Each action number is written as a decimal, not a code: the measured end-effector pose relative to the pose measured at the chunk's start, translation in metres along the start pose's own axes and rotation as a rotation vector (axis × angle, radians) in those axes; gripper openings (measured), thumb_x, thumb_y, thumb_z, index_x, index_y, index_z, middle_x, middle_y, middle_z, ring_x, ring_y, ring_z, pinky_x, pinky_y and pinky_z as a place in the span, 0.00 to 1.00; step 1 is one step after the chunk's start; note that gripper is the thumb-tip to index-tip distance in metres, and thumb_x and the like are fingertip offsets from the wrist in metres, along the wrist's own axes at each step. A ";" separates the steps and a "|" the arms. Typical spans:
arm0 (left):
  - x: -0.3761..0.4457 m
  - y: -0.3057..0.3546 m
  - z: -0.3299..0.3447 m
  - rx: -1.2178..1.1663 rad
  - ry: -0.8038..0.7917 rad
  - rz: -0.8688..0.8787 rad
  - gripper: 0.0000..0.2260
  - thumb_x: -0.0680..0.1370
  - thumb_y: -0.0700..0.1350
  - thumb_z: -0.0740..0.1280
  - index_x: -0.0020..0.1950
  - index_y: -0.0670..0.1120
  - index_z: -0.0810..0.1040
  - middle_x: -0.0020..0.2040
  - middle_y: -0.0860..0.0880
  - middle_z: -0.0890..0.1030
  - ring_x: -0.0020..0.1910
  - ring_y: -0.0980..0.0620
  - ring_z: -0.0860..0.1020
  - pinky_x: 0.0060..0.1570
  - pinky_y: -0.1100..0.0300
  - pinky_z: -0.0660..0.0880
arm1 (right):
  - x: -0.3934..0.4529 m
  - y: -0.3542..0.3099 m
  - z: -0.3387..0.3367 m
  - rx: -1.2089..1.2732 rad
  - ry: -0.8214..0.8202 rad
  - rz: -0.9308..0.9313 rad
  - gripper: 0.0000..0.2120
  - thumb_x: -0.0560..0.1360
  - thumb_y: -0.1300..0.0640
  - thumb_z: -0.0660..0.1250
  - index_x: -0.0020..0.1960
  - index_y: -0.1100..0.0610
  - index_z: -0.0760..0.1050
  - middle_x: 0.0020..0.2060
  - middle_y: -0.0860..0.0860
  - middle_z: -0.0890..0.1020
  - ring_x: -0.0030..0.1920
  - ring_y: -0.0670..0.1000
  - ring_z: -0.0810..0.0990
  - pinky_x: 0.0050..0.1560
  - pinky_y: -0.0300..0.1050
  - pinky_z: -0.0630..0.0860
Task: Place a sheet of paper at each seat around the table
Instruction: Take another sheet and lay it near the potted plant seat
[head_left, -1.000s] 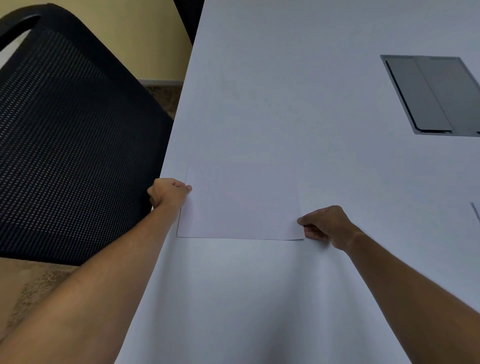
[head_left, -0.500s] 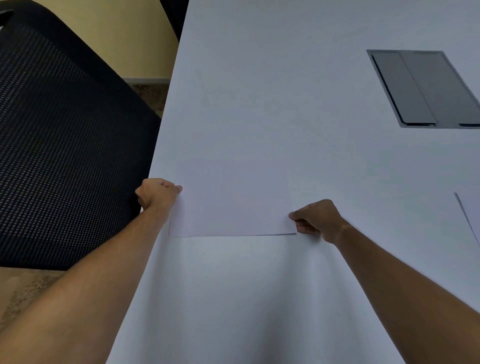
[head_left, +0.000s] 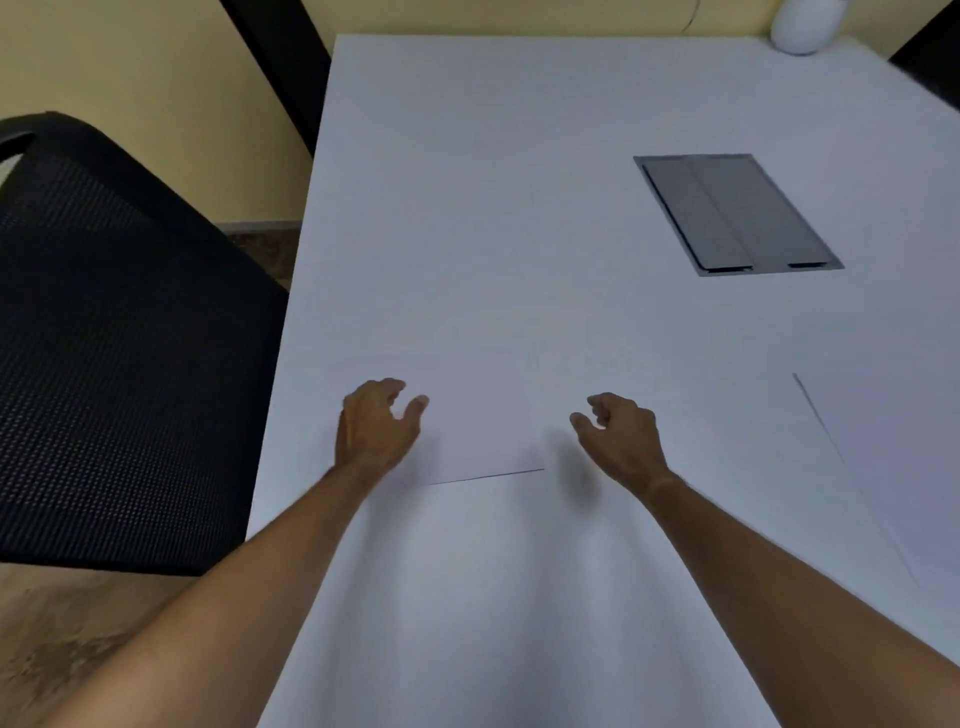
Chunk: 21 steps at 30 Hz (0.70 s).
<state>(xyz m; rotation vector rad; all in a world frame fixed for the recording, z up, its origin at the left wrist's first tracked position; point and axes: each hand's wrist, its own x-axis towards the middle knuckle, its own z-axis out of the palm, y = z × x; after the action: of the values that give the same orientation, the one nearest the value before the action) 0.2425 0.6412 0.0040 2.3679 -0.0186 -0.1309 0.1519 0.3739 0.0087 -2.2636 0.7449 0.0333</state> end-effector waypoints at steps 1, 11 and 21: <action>-0.006 0.012 0.004 0.028 -0.020 0.066 0.21 0.76 0.51 0.70 0.65 0.41 0.77 0.61 0.42 0.79 0.62 0.44 0.76 0.65 0.51 0.71 | -0.006 0.000 -0.005 -0.040 0.013 -0.031 0.23 0.76 0.50 0.69 0.68 0.59 0.75 0.61 0.55 0.81 0.63 0.55 0.78 0.66 0.48 0.71; -0.060 0.106 0.043 0.341 -0.088 0.585 0.40 0.76 0.67 0.53 0.80 0.47 0.43 0.81 0.47 0.44 0.79 0.49 0.42 0.76 0.53 0.41 | -0.061 0.028 -0.073 -0.411 0.178 -0.246 0.41 0.77 0.38 0.60 0.81 0.56 0.48 0.81 0.56 0.51 0.80 0.55 0.49 0.77 0.53 0.50; -0.120 0.192 0.070 0.552 -0.076 0.824 0.42 0.74 0.71 0.43 0.79 0.48 0.36 0.79 0.45 0.36 0.78 0.47 0.35 0.76 0.45 0.38 | -0.118 0.073 -0.152 -0.538 0.361 -0.222 0.44 0.75 0.31 0.49 0.81 0.55 0.40 0.81 0.57 0.43 0.80 0.56 0.41 0.79 0.56 0.41</action>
<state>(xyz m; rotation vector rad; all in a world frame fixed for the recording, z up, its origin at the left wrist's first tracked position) 0.1214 0.4612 0.0985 2.6763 -1.1776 0.2118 -0.0132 0.2925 0.0998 -2.9033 0.7224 -0.3251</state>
